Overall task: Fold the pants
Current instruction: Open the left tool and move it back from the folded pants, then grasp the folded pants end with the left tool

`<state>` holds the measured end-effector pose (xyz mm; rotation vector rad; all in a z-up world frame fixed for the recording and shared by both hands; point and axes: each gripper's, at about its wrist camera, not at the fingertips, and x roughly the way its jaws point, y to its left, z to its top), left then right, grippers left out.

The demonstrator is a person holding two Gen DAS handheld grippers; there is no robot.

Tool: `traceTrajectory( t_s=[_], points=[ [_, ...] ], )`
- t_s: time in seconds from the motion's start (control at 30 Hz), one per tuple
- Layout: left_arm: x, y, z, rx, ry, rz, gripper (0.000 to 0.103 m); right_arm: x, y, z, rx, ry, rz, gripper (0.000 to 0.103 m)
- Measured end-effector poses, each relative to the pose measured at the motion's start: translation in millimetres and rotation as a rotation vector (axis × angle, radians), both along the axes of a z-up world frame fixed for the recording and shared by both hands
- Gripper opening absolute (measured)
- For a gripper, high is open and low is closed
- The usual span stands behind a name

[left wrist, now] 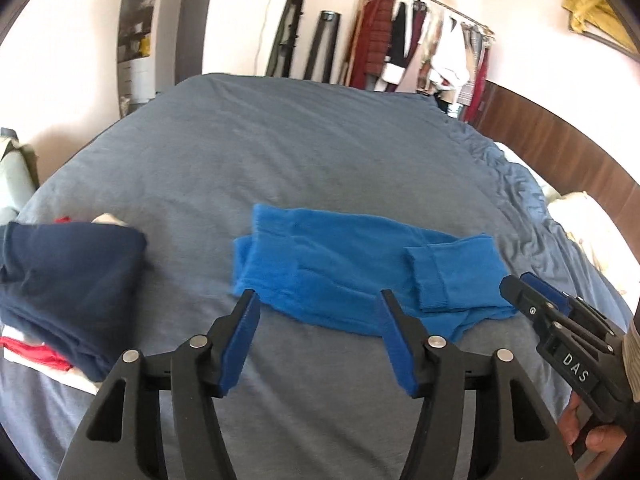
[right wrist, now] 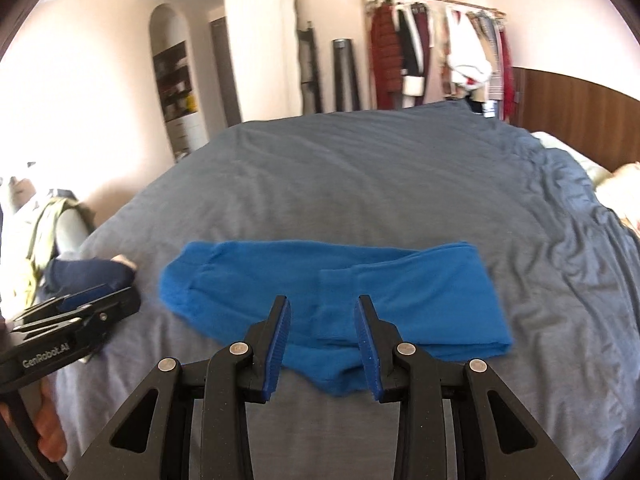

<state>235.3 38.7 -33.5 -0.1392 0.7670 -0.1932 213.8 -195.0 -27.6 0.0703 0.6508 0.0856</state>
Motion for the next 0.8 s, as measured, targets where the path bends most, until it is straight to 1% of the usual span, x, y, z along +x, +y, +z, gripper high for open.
traceTrajectory(
  t_s=[0.17, 0.3, 0.37, 0.57, 0.7, 0.8],
  points=[
    [7, 25, -20, -0.044, 0.025, 0.034, 0.059, 9, 26, -11, -0.006, 0.025, 0.041, 0.033],
    [18, 37, -37, -0.093, 0.053, 0.066, 0.059, 19, 36, -23, -0.035, 0.048, 0.032, 0.033],
    [28, 42, -45, -0.124, 0.062, 0.084, 0.059, 27, 38, -28, -0.034, 0.062, 0.041, 0.033],
    [65, 42, -55, -0.166, 0.075, 0.094, 0.059, 53, 48, -40, -0.043, 0.083, 0.063, 0.033],
    [91, 35, -63, -0.15, 0.098, 0.089, 0.06, 63, 53, -50, -0.038, 0.102, 0.067, 0.033],
    [104, 35, -75, -0.147, 0.133, 0.102, 0.061, 69, 54, -55, -0.034, 0.113, 0.07, 0.033]
  ],
)
